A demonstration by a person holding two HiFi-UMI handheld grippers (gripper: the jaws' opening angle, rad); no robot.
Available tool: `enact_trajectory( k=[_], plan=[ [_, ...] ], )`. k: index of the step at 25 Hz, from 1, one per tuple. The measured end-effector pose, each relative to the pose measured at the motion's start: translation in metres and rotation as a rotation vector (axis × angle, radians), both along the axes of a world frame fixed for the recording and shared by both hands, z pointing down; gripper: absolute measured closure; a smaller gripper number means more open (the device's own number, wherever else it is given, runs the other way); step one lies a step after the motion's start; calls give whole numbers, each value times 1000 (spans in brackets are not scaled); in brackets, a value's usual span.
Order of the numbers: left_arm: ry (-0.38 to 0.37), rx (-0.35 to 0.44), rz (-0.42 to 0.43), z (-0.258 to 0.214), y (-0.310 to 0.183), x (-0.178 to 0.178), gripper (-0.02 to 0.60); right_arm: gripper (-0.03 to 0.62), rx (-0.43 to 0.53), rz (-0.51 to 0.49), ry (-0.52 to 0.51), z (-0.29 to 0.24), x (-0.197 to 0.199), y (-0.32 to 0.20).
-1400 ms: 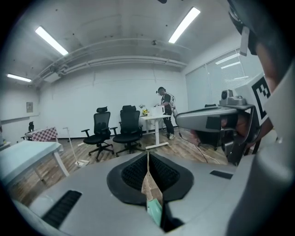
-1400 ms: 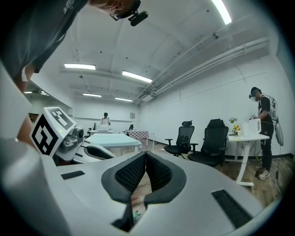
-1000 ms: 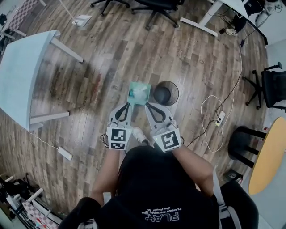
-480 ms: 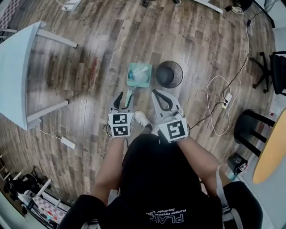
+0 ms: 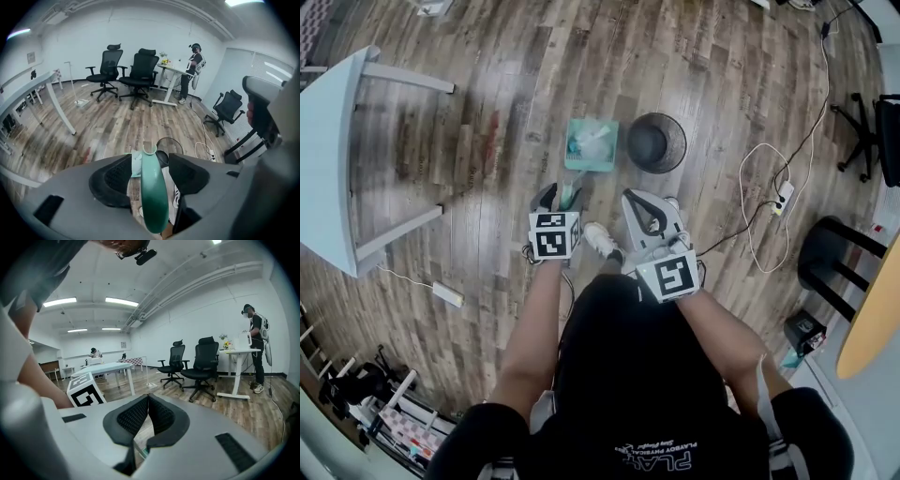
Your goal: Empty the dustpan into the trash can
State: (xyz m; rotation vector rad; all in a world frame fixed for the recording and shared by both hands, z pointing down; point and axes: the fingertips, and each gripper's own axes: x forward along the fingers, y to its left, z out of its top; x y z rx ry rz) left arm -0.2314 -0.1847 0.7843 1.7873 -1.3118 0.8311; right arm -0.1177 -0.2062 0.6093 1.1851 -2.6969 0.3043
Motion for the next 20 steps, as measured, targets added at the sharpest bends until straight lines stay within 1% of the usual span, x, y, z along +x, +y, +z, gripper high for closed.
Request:
enact_trajectory(
  k=[4, 9, 12, 20],
  plan=[
    [4, -57, -1, 18, -1, 3, 328, 571, -5, -3, 42, 7, 9, 0],
    [-26, -88, -19, 31, -5, 5, 335, 571, -15, 29, 33, 11, 27, -1],
    [-24, -106, -42, 38, -8, 4, 379, 571, -31, 55, 31, 15, 40, -2],
    [-49, -161, -51, 54, -6, 2, 419, 571, -56, 94, 38, 24, 68, -2]
  ],
)
